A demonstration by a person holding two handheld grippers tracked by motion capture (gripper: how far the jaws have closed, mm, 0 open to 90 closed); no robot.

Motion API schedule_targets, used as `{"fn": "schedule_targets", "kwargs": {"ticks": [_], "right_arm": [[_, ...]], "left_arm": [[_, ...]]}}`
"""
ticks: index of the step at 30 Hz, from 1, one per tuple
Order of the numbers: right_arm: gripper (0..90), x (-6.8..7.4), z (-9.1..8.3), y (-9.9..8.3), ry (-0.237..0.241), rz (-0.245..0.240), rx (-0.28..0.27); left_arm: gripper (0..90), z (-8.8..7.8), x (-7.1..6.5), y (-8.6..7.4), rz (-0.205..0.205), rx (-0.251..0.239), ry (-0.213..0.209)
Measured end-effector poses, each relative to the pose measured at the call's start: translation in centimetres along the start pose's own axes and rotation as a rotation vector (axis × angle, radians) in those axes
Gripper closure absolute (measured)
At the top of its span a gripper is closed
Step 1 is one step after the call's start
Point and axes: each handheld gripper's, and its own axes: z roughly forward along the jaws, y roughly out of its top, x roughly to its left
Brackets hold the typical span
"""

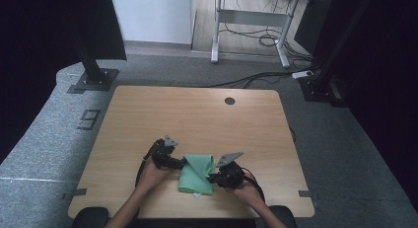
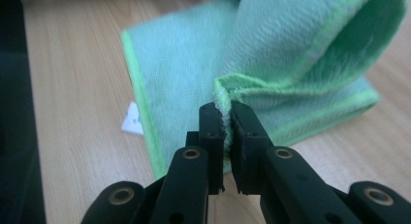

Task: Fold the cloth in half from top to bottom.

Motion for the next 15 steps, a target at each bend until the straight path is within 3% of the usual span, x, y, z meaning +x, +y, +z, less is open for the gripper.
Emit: {"fn": "schedule_targets", "kwargs": {"ticks": [9, 13, 15], "right_arm": [[84.2, 0.0, 0.5, -0.3, -0.036, -0.006, 0.020], [84.4, -1.0, 0.8, 0.2, -0.089, -0.011, 0.017], [84.5, -1.7, 1.0, 0.5, -0.099, 0.003, 0.013]], "left_arm": [[3.7, -0.2, 0.0, 0.0, 0.010, 0.013, 0.001], [3.7, 0.1, 0.3, 0.3, 0.019, -0.001, 0.058], [3.8, 0.2, 0.6, 0.5, 0.014, 0.001, 0.059]]}}
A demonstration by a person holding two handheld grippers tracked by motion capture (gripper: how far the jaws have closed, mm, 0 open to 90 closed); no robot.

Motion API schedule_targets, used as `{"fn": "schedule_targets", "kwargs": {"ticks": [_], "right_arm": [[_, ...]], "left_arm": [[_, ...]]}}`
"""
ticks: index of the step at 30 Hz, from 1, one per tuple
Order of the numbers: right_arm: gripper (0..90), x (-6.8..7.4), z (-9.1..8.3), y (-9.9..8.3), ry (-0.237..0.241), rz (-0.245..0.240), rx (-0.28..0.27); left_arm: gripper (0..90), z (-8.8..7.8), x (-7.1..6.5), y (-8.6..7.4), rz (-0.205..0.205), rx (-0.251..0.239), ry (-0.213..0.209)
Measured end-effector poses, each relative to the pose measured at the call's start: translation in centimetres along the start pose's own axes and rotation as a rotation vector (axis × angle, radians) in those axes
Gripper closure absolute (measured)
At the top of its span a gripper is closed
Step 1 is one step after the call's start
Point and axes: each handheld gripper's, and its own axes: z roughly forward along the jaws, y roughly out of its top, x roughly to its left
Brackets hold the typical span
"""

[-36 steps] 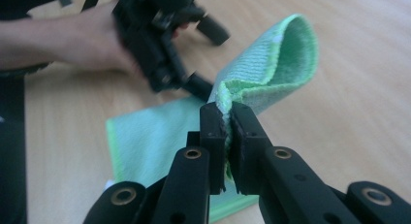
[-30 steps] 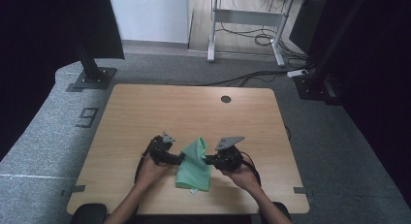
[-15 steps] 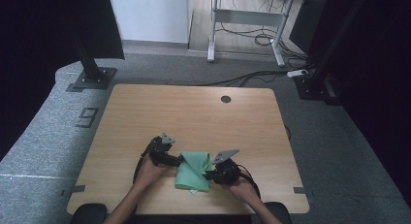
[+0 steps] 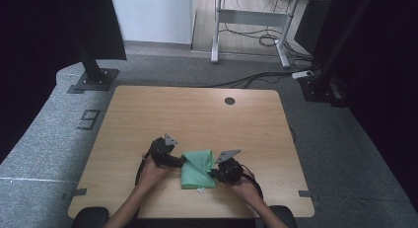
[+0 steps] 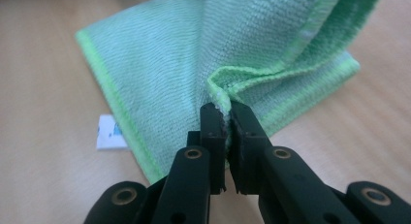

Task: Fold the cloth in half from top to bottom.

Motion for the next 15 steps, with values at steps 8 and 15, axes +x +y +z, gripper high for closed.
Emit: {"fn": "schedule_targets", "kwargs": {"ticks": [8, 15], "right_arm": [[83.1, -1.1, 0.0, -0.1, 0.021, 0.044, -0.026], [82.7, -1.1, 0.1, -0.2, 0.023, 0.062, -0.034]], "left_arm": [[17.2, -2.3, 0.3, 0.3, 0.033, 0.036, -0.124], [26.8, -3.8, -0.3, 2.1, 0.059, -0.016, -0.195]]}}
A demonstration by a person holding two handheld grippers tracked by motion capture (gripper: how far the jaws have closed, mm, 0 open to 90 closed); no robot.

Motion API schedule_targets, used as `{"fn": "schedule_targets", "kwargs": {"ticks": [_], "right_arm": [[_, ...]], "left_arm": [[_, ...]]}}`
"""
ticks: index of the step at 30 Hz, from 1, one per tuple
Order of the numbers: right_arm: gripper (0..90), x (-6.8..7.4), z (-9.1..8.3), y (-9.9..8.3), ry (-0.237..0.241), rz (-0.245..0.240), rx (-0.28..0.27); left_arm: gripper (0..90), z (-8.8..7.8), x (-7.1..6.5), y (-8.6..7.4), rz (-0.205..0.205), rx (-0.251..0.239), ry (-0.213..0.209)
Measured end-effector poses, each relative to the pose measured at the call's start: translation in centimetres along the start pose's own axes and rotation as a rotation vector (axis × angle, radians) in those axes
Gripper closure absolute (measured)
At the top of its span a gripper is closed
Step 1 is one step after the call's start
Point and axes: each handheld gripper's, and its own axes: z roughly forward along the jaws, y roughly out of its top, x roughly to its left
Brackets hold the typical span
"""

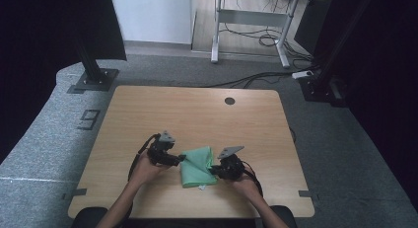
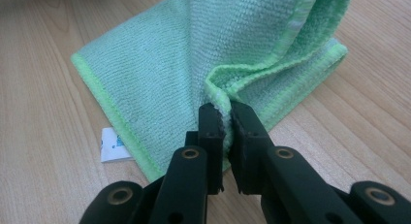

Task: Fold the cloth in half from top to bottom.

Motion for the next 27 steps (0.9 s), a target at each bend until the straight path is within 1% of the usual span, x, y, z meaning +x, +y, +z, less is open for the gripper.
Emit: {"fn": "schedule_targets", "kwargs": {"ticks": [4, 9, 11, 15, 17, 19, 20, 22, 24, 25, 27], "right_arm": [[82.4, 0.0, 0.0, -0.1, 0.003, 0.010, -0.007], [82.2, -0.2, 0.0, -0.2, 0.012, 0.017, -0.016], [82.2, -0.2, 0.0, -0.2, 0.013, 0.018, -0.017], [82.1, -0.3, 0.0, -0.3, 0.017, 0.020, -0.019], [82.1, -0.3, 0.0, -0.3, 0.019, 0.020, -0.022], [82.1, -0.3, 0.0, -0.3, 0.022, 0.024, -0.022], [82.0, -0.3, 0.0, -0.3, 0.023, 0.025, -0.023], [82.0, -0.4, 0.0, -0.3, 0.024, 0.026, -0.025], [82.0, -0.4, 0.0, -0.4, 0.026, 0.028, -0.028], [81.9, -0.4, 0.0, -0.4, 0.027, 0.025, -0.030], [81.9, -0.5, 0.0, -0.4, 0.031, 0.031, -0.030]], "left_arm": [[31.0, 0.7, -0.7, 2.0, 0.040, 0.004, -0.003], [35.7, 1.7, -1.8, 4.8, 0.064, -0.002, -0.046], [37.2, 2.1, -2.4, 5.8, 0.083, -0.001, -0.060], [39.1, 2.8, -3.6, 7.6, 0.109, 0.003, -0.089], [40.6, 3.2, -4.1, 8.1, 0.111, 0.010, -0.107], [42.5, 3.7, -4.3, 8.3, 0.116, 0.029, -0.103], [44.9, 4.0, -4.4, 8.3, 0.117, 0.045, -0.102], [51.2, 4.5, -4.3, 8.3, 0.104, 0.072, -0.110], [59.2, 4.8, -4.0, 8.2, 0.076, 0.093, -0.143], [63.0, 4.9, -3.9, 8.1, 0.075, 0.103, -0.160], [73.1, 4.9, -3.8, 7.9, 0.073, 0.119, -0.172]]}}
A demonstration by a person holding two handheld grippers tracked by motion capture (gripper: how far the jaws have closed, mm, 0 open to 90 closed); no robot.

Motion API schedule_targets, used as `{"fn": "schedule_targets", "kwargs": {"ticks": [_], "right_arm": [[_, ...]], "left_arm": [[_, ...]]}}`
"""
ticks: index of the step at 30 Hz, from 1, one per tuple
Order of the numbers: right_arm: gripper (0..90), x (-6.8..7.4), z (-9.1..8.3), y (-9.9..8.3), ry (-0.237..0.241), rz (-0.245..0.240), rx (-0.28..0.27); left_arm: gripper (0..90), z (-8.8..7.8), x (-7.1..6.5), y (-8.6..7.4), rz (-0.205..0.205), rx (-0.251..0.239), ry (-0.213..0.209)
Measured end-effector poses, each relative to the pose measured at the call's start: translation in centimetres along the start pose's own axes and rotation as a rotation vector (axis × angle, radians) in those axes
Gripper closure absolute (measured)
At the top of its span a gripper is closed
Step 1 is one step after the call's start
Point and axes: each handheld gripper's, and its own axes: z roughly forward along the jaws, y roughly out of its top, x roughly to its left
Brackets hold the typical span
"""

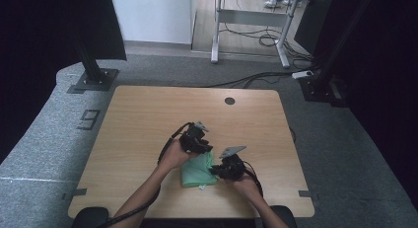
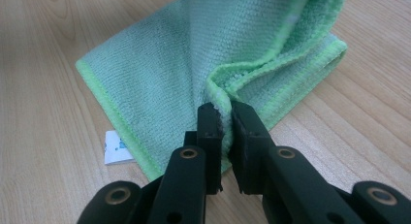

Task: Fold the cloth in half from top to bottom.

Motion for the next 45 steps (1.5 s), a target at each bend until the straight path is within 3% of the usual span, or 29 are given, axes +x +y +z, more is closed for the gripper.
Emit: {"fn": "schedule_targets", "kwargs": {"ticks": [2, 5, 13, 19, 28, 33, 38, 42, 45], "right_arm": [[81.8, -0.1, 0.0, 0.0, 0.005, 0.006, -0.003], [81.6, -0.1, 0.0, -0.1, 0.010, 0.011, -0.004], [73.5, 0.0, -0.1, 0.0, 0.024, 0.014, -0.006], [59.4, 0.2, -0.5, 0.1, -0.033, -0.005, 0.017], [45.1, 0.1, -1.9, -0.2, -0.031, 0.004, 0.011], [39.5, -0.2, -2.8, -0.7, -0.036, 0.001, 0.000], [37.0, -0.7, -3.5, -0.5, -0.052, 0.018, -0.026], [34.1, -1.0, -3.8, 0.2, -0.071, 0.018, -0.053], [31.4, -1.2, -3.4, 1.1, -0.089, 0.025, -0.072]], "left_arm": [[82.1, -0.1, 0.0, -0.1, 0.002, 0.010, -0.008], [85.2, -0.6, -0.2, -0.3, 0.007, 0.009, -0.013], [85.1, -2.6, -1.1, -1.9, 0.029, -0.015, -0.003], [84.3, -3.9, -1.6, -3.5, 0.032, -0.035, -0.008], [79.4, -5.5, -2.9, -6.5, 0.042, -0.056, -0.025], [69.9, -6.1, -3.2, -8.1, 0.047, -0.058, -0.034], [45.3, -7.7, -3.1, -8.5, 0.071, -0.103, 0.024], [30.0, -8.6, -2.4, -7.9, 0.041, -0.157, 0.080], [21.8, -8.1, -1.4, -7.3, 0.004, -0.178, 0.122]]}}
